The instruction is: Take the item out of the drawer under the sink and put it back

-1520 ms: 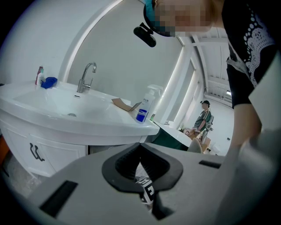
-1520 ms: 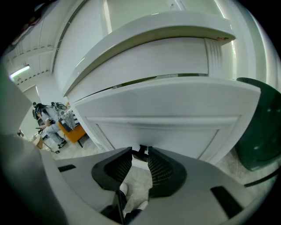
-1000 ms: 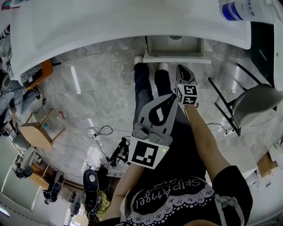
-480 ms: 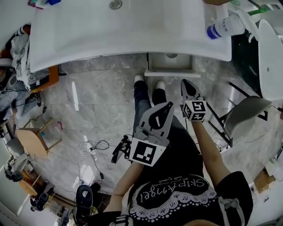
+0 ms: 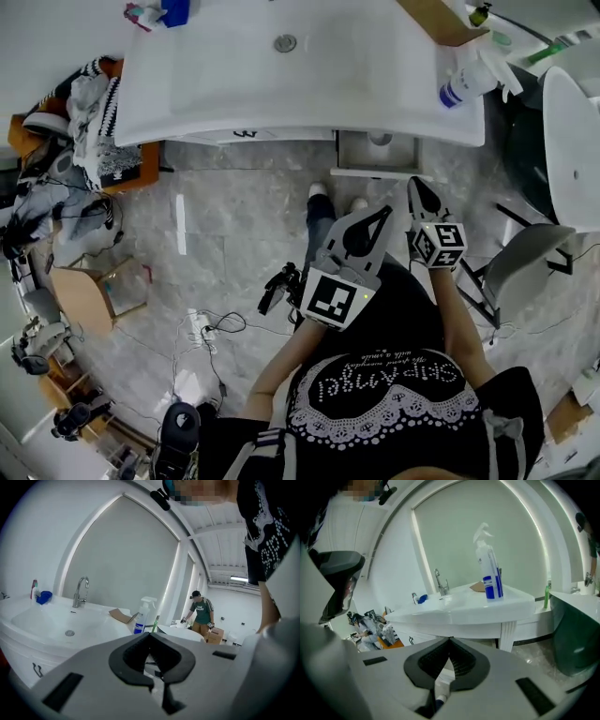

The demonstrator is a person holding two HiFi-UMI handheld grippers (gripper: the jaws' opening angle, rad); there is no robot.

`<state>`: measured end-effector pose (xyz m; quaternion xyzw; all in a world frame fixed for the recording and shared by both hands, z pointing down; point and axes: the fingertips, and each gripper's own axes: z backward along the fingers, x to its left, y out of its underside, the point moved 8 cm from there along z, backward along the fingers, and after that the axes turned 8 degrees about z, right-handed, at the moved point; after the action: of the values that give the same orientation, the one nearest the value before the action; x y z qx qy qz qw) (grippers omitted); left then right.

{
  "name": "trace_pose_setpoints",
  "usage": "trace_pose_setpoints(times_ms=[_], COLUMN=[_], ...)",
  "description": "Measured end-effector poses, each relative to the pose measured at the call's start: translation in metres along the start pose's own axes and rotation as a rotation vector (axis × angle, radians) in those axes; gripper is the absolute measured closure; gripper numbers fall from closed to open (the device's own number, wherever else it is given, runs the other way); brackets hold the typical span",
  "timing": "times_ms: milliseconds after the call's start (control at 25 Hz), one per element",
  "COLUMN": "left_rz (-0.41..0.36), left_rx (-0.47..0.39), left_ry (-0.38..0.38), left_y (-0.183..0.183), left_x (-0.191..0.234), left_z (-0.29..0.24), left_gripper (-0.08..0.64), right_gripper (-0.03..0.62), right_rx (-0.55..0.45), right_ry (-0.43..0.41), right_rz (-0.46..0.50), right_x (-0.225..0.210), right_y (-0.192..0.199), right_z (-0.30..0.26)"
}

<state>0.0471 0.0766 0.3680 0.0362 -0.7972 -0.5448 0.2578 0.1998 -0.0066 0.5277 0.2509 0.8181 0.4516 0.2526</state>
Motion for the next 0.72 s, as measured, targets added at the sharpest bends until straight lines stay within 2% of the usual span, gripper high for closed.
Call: trace_pose_setpoints(times_ms=[240,360,720], left_rz=[-0.099,-0.121,-0.051], left_rx=[-0.045,-0.06,-0.04], left_ry=[0.044,0.058,0.108], left_y=[-0.019,-0.023,-0.017], left_x=[-0.009,-0.013,-0.004], left_z=[0.002,0.003,0.001], left_gripper=[0.555,0.556,0.555], right_gripper=[0.575,0.575,0.575], right_rx=[-0.096,-0.135,-0.227], right_ry=[0.028,0.028,0.04], right_rz=[-0.01,-0.001,0.107], right_x=[0.004,0.009,0.03], right_y=[-0.045,-0.061,-0.101], right_z=[0.022,0.034,0.068])
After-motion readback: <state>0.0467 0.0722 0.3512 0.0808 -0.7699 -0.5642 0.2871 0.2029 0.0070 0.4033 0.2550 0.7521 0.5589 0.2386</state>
